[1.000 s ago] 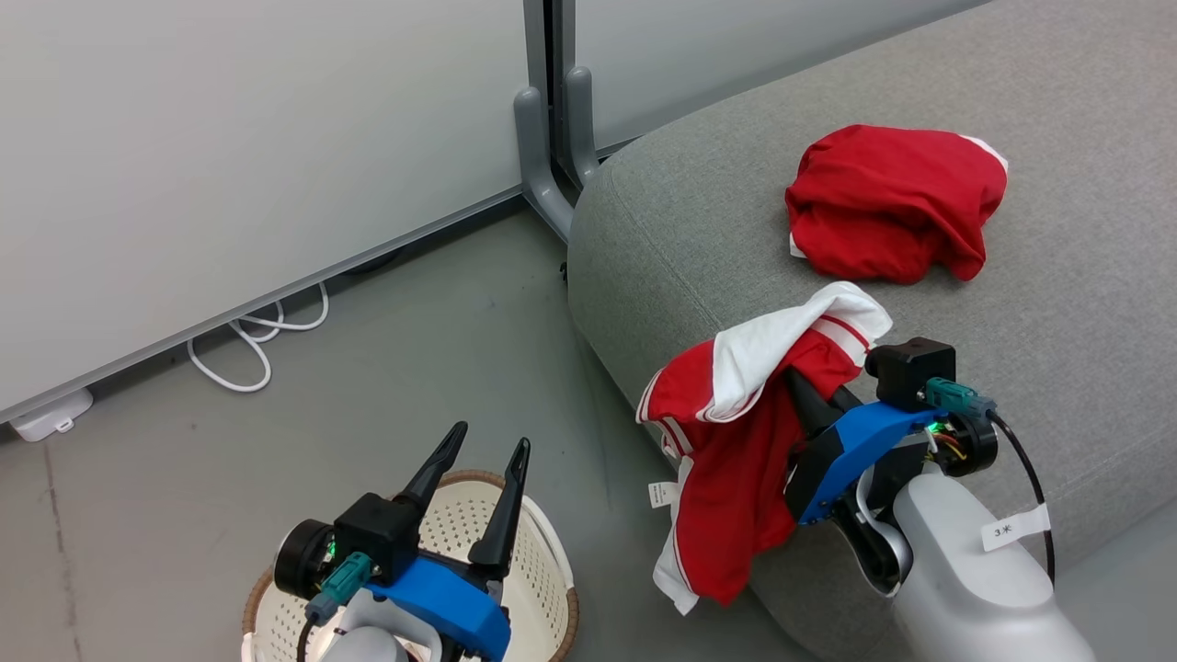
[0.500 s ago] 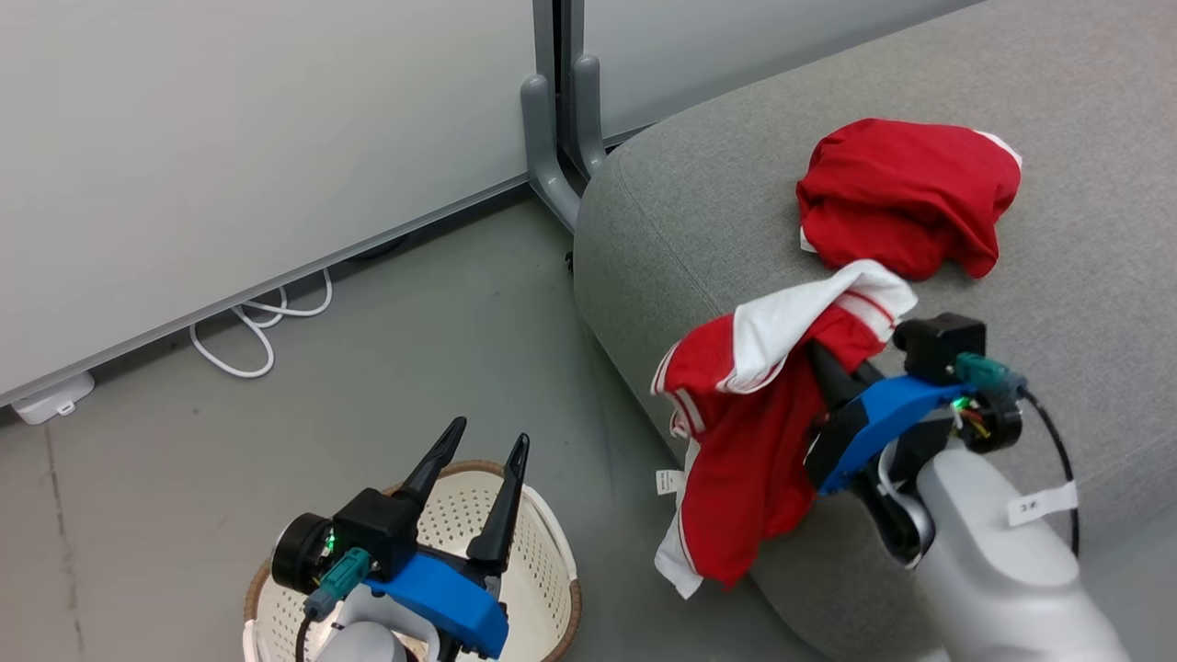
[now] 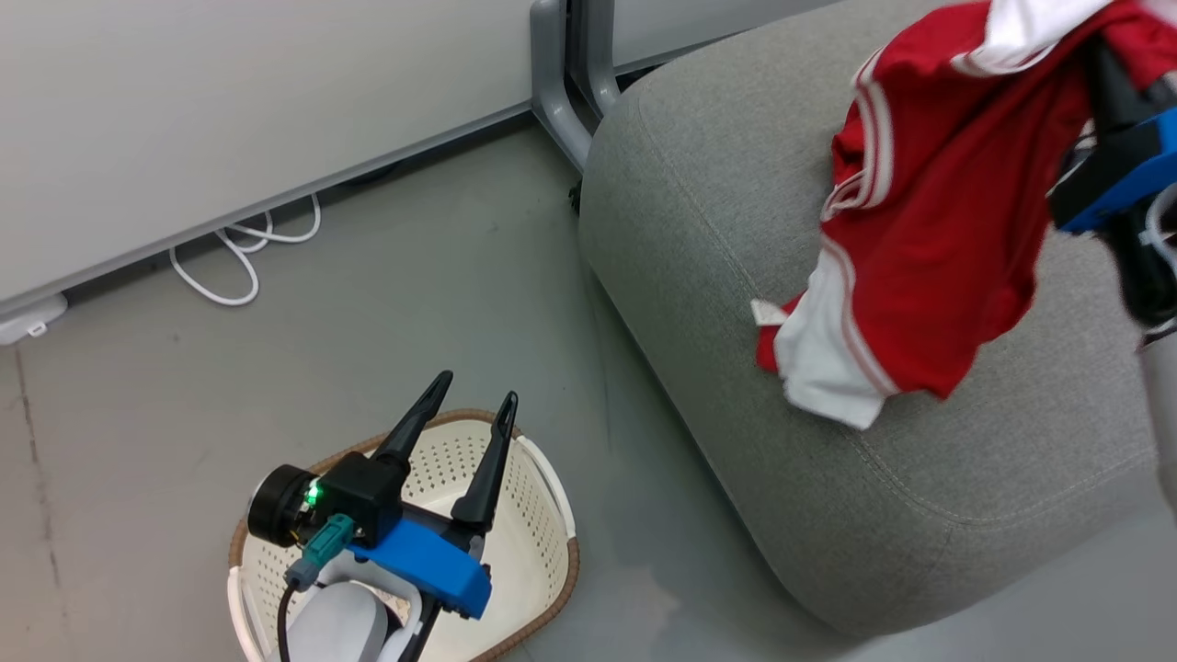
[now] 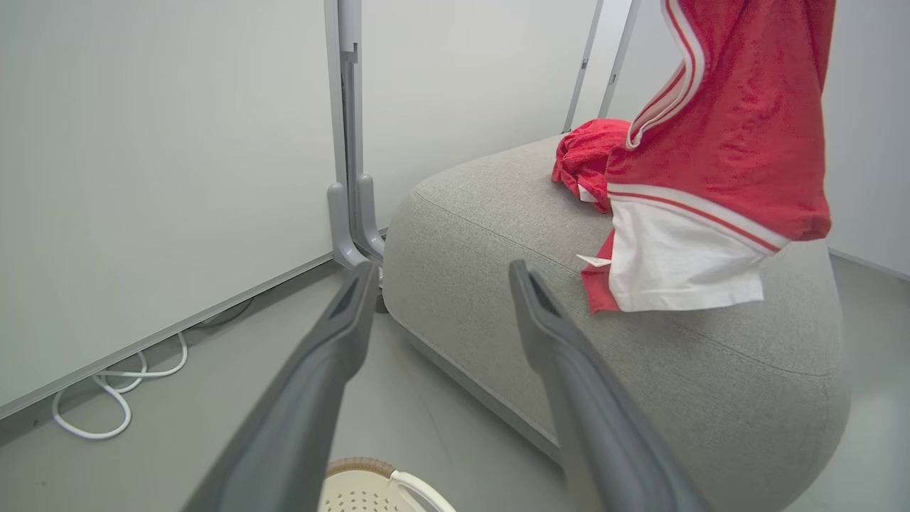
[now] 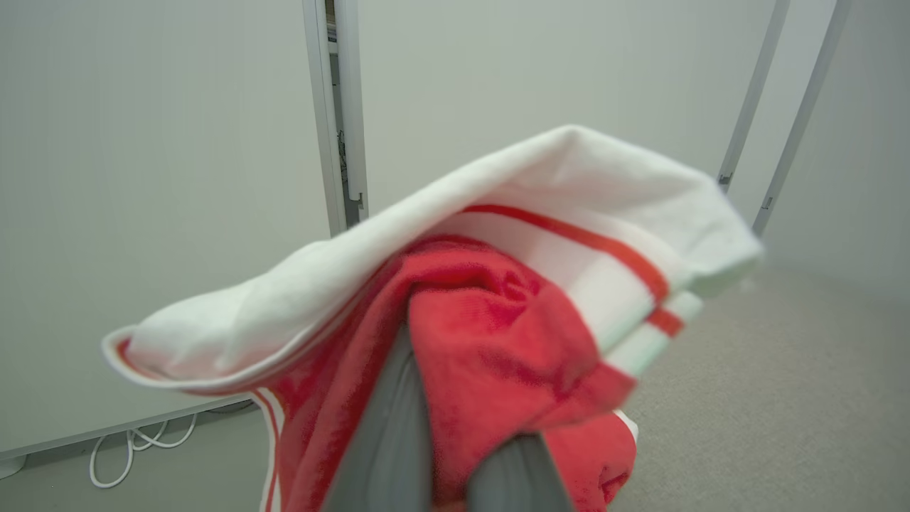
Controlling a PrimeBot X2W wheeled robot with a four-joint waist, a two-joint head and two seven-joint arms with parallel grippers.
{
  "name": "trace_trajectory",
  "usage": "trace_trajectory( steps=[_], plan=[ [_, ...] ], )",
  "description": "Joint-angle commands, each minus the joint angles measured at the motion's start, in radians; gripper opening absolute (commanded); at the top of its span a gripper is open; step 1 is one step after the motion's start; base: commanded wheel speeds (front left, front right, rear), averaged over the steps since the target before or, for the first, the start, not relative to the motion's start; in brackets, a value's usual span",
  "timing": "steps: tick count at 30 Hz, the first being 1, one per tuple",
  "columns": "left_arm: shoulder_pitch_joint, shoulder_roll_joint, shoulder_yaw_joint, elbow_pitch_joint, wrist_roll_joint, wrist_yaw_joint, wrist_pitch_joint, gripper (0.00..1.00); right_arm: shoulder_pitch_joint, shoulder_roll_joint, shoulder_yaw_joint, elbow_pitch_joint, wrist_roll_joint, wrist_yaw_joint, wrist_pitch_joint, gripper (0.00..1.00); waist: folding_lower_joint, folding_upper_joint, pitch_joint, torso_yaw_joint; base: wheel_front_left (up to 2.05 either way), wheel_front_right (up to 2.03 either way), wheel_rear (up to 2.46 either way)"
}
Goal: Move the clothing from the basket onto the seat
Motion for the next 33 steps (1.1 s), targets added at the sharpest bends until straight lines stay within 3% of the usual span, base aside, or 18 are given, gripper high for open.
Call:
trace_trajectory(
  steps=[1,9,13,19,33],
  plan=[
    [-0.028,0.008,0.0,-0.008,0.006,-0.001,-0.003,1.0,-0.032,-0.017,-0.026,-0.02,-0.01,0.0,0.015,0.0,0.0,-0.0001,0.035,0.009,0.0,0.0,0.0],
    [-0.115,0.042,-0.022,-0.034,0.025,-0.001,-0.003,1.0,-0.113,-0.121,-0.222,-0.12,-0.033,0.0,0.089,0.0,0.0,-0.0001,0.182,0.05,0.0,0.0,0.0],
    [-0.157,0.059,-0.037,-0.054,0.033,-0.001,-0.003,1.0,-0.122,-0.138,-0.319,-0.134,-0.055,0.0,0.08,0.0,0.0,-0.0001,0.254,0.076,0.0,0.0,0.0],
    [-0.21,0.085,-0.038,-0.091,0.048,-0.001,-0.003,1.0,-0.109,-0.13,-0.404,-0.074,-0.074,0.0,0.028,0.0,0.0,-0.0001,0.359,0.117,0.0,0.0,0.0],
    [-0.268,0.101,-0.05,-0.152,0.087,-0.001,-0.003,1.0,-0.112,-0.106,-0.46,0.156,-0.11,0.0,-0.098,0.0,0.0,-0.0001,0.503,0.18,0.0,0.0,0.0]
  ],
)
